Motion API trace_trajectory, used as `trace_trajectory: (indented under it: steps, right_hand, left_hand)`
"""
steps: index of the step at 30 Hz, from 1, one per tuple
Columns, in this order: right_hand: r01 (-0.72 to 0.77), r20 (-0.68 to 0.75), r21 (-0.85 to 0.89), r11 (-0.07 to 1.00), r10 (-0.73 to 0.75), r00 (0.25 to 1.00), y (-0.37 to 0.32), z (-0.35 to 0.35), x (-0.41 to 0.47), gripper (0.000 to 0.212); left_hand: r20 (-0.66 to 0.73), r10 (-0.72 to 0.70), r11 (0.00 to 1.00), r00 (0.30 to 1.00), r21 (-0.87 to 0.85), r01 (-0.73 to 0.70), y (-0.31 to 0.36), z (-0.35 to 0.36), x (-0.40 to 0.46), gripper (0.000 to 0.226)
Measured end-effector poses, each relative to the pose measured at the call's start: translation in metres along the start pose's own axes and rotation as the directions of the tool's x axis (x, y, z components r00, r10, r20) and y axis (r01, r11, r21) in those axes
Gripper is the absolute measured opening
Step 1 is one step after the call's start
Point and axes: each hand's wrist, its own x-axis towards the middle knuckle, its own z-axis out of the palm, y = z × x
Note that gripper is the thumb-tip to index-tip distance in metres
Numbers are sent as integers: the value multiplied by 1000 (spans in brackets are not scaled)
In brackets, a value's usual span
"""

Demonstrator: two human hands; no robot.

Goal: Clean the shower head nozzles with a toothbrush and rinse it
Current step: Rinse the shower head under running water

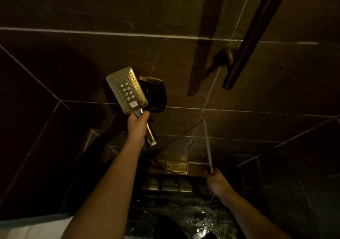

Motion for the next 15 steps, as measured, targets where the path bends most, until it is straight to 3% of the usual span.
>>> trace_trajectory:
  steps: [5, 8, 11, 13, 15]
  right_hand:
    - [-68, 67, -19, 998, 69, 995, 24, -8, -5, 20]
    - [-223, 71, 130, 966, 215, 974, 56, -22, -13, 31]
    - [-370, 97, 328, 869, 358, 929, 88, -37, -22, 30]
    - [-419, 111, 387, 821, 410, 905, 109, -42, -25, 31]
    - [-413, 100, 397, 819, 409, 907, 128, -43, -29, 34]
  left_hand:
    - [25, -43, 998, 999, 57, 41, -26, -24, -50, 16]
    - [25, -102, 990, 994, 99, 99, -58, -47, -99, 16]
    - [85, -136, 975, 987, 190, 118, -90, -60, -136, 20]
    - [115, -145, 969, 983, 215, 118, -108, -56, -153, 12]
    - [167, -208, 969, 964, 170, 180, -114, -44, -170, 18]
